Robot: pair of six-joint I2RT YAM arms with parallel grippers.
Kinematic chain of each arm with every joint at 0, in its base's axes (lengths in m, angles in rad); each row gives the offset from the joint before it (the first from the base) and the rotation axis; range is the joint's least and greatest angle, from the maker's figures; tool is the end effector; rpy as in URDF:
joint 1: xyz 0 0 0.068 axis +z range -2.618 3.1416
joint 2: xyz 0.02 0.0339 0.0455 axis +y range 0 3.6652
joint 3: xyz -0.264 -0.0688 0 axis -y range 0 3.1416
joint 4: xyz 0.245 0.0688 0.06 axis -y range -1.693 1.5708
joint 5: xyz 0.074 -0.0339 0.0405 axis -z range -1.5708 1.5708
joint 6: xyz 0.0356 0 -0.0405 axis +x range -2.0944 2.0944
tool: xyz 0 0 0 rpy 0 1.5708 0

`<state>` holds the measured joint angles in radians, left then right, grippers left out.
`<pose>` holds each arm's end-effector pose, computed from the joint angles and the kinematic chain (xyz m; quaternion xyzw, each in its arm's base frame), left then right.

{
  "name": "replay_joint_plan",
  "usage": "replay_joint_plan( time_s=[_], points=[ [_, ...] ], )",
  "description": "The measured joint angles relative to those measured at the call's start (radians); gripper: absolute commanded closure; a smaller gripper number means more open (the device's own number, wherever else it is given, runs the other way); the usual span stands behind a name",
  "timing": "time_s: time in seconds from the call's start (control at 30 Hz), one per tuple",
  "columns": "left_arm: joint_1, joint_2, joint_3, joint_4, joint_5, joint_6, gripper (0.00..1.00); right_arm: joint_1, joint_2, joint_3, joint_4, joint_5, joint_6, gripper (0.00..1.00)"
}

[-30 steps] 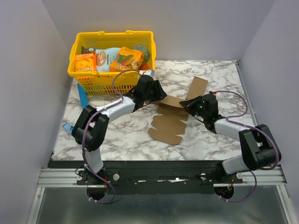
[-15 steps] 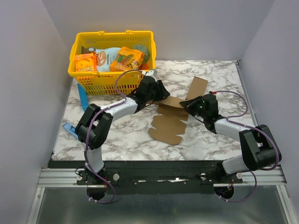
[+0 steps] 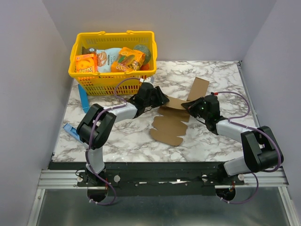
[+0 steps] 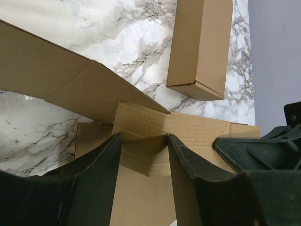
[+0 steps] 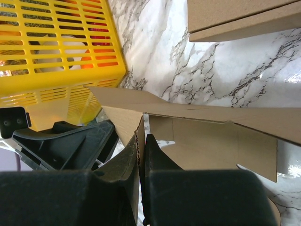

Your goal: Fold the paper box

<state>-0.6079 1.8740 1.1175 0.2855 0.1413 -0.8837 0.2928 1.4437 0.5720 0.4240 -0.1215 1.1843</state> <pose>0.3382 -0.2414 0.1914 -0.0804 0.8474 -0.3979 0.3421 0.2752 0.0875 0.1791 0.3351 0.7763 0.3958 0.3584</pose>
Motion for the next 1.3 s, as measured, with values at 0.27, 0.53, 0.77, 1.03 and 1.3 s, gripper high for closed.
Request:
replay_joint_plan(
  time_s=[0.27, 0.53, 0.77, 1.03, 1.3],
  points=[
    [0.005, 0.022, 0.008, 0.031, 0.038, -0.003, 0.42, 0.000, 0.000, 0.007, -0.011, 0.002, -0.022, 0.86],
    [0.004, 0.044, 0.014, 0.078, 0.098, -0.003, 0.42, -0.006, -0.006, 0.013, -0.029, 0.013, -0.039, 0.86],
    [0.003, 0.063, 0.009, 0.125, 0.148, -0.011, 0.51, -0.007, -0.008, 0.017, -0.041, 0.028, -0.056, 0.86],
    [0.003, 0.069, -0.017, 0.199, 0.175, -0.027, 0.58, -0.009, -0.013, 0.024, -0.061, 0.034, -0.074, 0.86],
    [0.014, 0.019, -0.091, 0.256, 0.215, -0.010, 0.18, -0.009, -0.039, 0.025, -0.082, 0.035, -0.092, 0.86]
  ],
)
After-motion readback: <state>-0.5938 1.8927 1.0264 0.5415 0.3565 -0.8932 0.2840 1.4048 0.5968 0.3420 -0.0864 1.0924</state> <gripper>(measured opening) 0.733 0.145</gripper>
